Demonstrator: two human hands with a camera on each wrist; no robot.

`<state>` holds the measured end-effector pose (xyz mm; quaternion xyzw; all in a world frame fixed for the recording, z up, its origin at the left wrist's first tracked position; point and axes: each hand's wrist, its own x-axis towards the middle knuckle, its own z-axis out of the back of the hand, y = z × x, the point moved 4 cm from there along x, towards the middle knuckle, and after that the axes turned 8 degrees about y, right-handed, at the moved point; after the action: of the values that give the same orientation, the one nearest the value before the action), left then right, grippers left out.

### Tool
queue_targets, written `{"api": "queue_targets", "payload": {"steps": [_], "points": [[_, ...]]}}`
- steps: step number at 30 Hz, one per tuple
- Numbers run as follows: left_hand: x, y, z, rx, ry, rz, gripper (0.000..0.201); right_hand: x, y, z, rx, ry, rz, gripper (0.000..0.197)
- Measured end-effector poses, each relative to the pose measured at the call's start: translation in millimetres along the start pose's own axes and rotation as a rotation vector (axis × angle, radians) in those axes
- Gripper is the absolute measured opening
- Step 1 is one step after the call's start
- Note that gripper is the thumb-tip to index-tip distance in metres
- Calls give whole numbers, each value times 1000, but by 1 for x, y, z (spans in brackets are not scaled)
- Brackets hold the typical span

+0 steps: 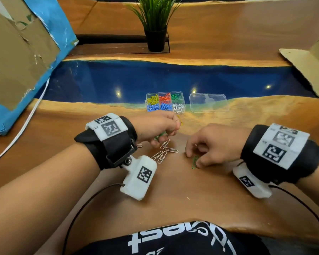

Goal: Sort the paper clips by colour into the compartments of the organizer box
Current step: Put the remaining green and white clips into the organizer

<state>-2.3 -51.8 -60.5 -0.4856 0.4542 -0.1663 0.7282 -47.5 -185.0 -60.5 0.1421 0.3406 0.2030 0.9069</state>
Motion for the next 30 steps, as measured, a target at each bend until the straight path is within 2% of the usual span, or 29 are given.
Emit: {"api": "queue_targets", "payload": {"steps": [2, 5, 8, 11, 14, 16, 18, 20, 22, 25, 30], "points": [[1, -2, 6, 44, -71, 23, 21, 1, 6, -3, -111, 16, 4, 13], [1, -8, 14, 55, -160, 16, 21, 5, 10, -3, -213, 12, 24, 5], [2, -11, 20, 88, -202, 29, 20, 6, 9, -4, -270, 31, -22, 4], [1, -11, 24, 116, -235, 41, 19, 6, 8, -9, -300, 54, -41, 7], [2, -14, 32, 73, -275, 48, 20, 9, 7, -4, -267, 10, -63, 17], [2, -17, 40, 20, -319, 50, 16, 14, 4, 10, -65, -17, -96, 25], [1, -21, 47, -48, -350, 43, 11, 20, -1, 26, 426, -73, -113, 24], [2, -22, 53, -116, -375, 32, 15, 28, -10, 43, 908, -161, -101, 14], [2, -22, 57, -177, -402, 23, 18, 34, -18, 62, 1157, -223, -109, 19], [2, -22, 62, -238, -429, 15, 18, 48, -27, 88, 1227, -254, -182, 20], [2, -22, 76, -294, -473, 19, 18, 69, -37, 111, 1079, -255, -366, 17]]}}
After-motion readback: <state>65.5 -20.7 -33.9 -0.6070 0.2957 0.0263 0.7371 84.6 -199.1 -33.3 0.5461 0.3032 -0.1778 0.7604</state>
